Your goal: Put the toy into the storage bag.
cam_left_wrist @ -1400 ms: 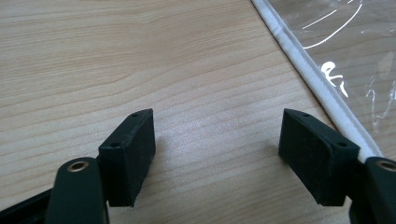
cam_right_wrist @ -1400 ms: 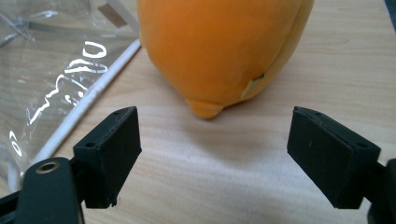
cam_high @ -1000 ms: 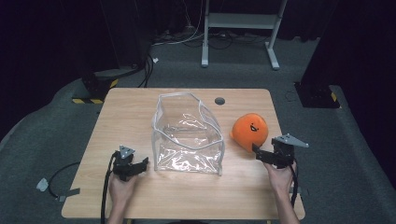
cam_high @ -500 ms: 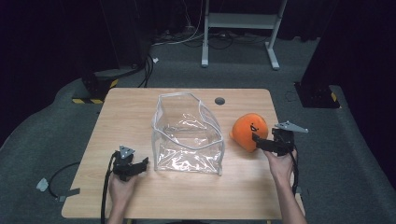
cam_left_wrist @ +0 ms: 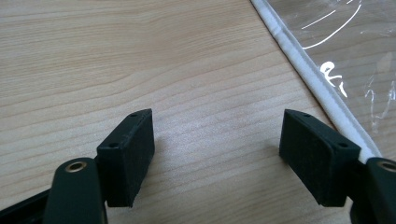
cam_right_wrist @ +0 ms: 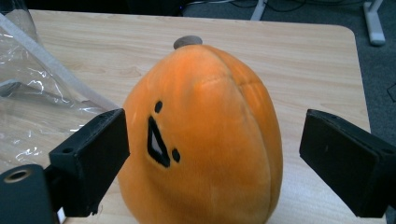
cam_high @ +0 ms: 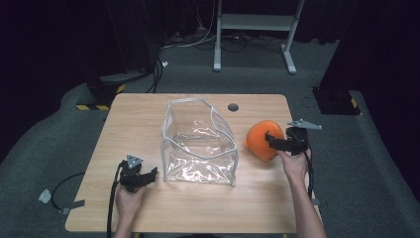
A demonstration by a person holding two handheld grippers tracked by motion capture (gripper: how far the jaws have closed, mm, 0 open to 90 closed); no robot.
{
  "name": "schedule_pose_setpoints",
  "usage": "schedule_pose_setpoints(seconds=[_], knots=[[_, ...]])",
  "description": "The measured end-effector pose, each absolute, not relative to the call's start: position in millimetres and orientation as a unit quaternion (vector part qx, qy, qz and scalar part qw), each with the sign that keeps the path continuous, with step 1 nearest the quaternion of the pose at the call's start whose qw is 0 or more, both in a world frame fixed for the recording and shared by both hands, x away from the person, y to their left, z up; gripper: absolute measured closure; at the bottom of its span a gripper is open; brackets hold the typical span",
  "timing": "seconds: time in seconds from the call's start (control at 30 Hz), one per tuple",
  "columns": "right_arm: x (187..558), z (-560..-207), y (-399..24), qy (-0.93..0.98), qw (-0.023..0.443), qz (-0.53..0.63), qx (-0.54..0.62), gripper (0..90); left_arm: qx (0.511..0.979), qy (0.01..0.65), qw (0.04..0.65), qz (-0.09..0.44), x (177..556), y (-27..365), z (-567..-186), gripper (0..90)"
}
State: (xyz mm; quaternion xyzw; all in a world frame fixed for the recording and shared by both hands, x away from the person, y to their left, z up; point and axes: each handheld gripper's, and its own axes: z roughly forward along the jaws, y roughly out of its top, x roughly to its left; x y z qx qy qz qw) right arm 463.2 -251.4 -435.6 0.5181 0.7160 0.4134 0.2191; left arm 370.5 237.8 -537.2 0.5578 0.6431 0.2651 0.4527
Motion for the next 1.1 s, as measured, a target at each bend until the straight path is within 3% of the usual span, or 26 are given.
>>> schedule_pose_setpoints(seconds=[0.47, 0.8, 1.1], knots=[[477.4, -441.4, -243.2, 0.732, 0.198, 0.397, 0.517, 16.2, 0.558, 0.643, 0.453, 0.265, 370.5, 237.7, -537.2, 26.4], [475.6, -443.2, -235.1, 0.756, 0.195, 0.378, 0.498, 49.9, 0.558, 0.643, 0.452, 0.265, 370.5, 237.7, -537.2, 26.4], [473.0, -442.2, -237.7, 0.761, 0.193, 0.382, 0.488, 65.2, 0.558, 0.643, 0.453, 0.266, 370.5, 237.7, -537.3, 26.3]])
